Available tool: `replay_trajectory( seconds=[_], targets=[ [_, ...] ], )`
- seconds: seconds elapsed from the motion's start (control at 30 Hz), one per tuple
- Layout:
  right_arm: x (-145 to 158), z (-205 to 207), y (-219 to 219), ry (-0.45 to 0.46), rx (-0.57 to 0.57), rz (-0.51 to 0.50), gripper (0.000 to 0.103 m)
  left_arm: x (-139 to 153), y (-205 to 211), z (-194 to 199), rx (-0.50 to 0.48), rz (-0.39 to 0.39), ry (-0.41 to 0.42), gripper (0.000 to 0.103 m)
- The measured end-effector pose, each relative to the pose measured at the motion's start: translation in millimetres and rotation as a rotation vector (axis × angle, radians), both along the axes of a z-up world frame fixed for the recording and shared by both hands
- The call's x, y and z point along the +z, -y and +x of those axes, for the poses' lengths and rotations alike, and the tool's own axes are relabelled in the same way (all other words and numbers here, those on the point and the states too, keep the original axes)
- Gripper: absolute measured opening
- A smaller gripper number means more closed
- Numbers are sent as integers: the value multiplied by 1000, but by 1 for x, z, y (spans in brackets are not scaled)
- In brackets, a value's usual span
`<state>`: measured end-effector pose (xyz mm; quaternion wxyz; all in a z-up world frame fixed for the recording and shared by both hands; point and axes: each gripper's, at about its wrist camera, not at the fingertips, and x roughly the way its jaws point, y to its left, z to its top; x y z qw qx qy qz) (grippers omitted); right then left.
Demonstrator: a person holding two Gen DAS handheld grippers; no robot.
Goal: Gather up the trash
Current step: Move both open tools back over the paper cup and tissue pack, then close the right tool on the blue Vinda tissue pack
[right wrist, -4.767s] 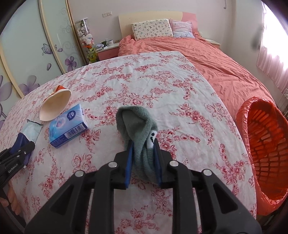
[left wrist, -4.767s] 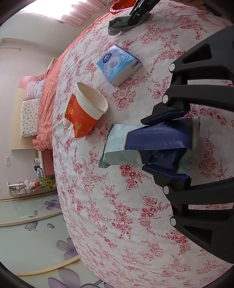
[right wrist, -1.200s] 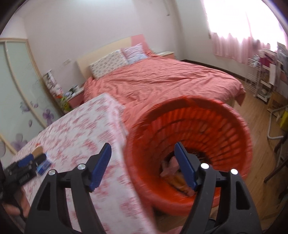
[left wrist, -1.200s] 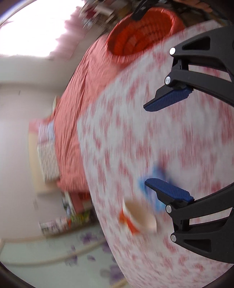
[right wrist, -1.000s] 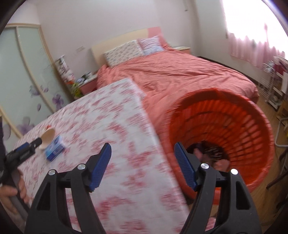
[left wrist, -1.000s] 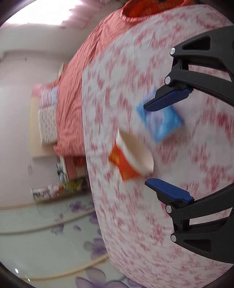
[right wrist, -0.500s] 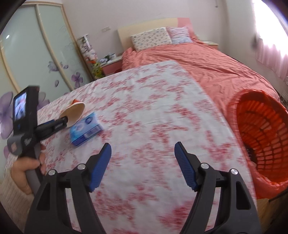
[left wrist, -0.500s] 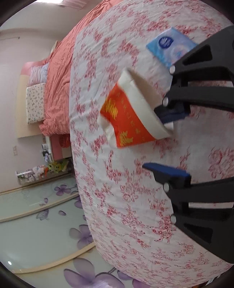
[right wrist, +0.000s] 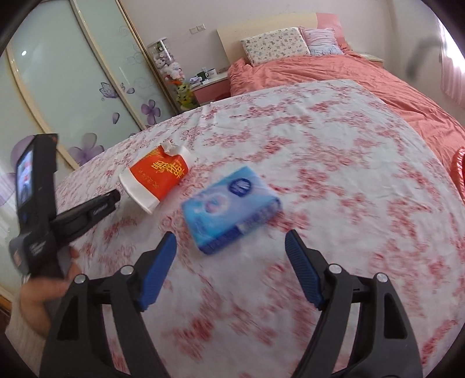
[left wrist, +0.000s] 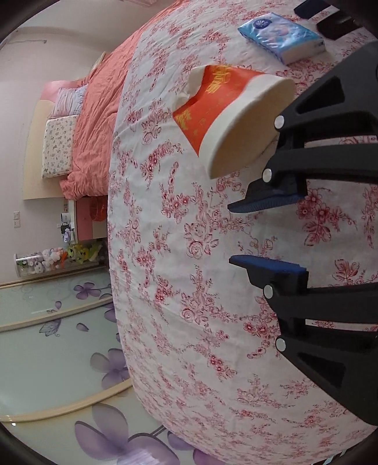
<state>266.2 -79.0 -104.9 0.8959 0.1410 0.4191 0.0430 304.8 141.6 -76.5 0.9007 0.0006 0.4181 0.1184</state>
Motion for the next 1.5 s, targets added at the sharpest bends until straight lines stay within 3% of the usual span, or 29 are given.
replay_trajectory(
  seconds=[0.07, 0.17, 0.33, 0.4, 0.47, 0.53, 0.73, 0.87, 1.0, 1.03, 1.17, 1.5],
  targets=[
    [-3, 7, -7, -6, -21, -31, 76, 0, -1, -2, -3, -12, -1, 31],
    [-2, 12, -2, -10, -61, -87, 66, -1, -2, -5, -10, -19, -1, 31],
    [0, 14, 43, -16, -206, -114, 62, -1, 0, -6, -34, -43, 5, 31],
    [4, 11, 53, -11, -190, -45, 64, -1, 2, -5, -42, -46, 10, 32],
    [7, 8, 48, -7, -148, -7, 74, 0, 2, -2, -43, -40, 12, 32],
    [7, 8, 34, -4, -111, -3, 81, 0, -1, 0, -36, -46, 10, 32],
    [-6, 19, -13, -32, -41, -83, 81, -1, -7, 1, -37, -49, 3, 33],
    [-4, 19, -10, -37, -74, -146, 68, -3, -7, 3, -49, -57, -3, 34],
    [-5, 19, 21, -46, -182, -158, 64, -4, -4, 5, -65, -64, 1, 39],
    [-5, 18, 28, -38, -182, -131, 64, -4, -2, 6, -72, -63, 2, 39],
    [-1, 20, 32, -17, -164, -67, 83, -4, 6, 11, -89, -46, 5, 41],
    [-6, 62, 25, -68, -277, -77, 83, -4, 16, 29, -129, 1, 1, 45]
  ],
)
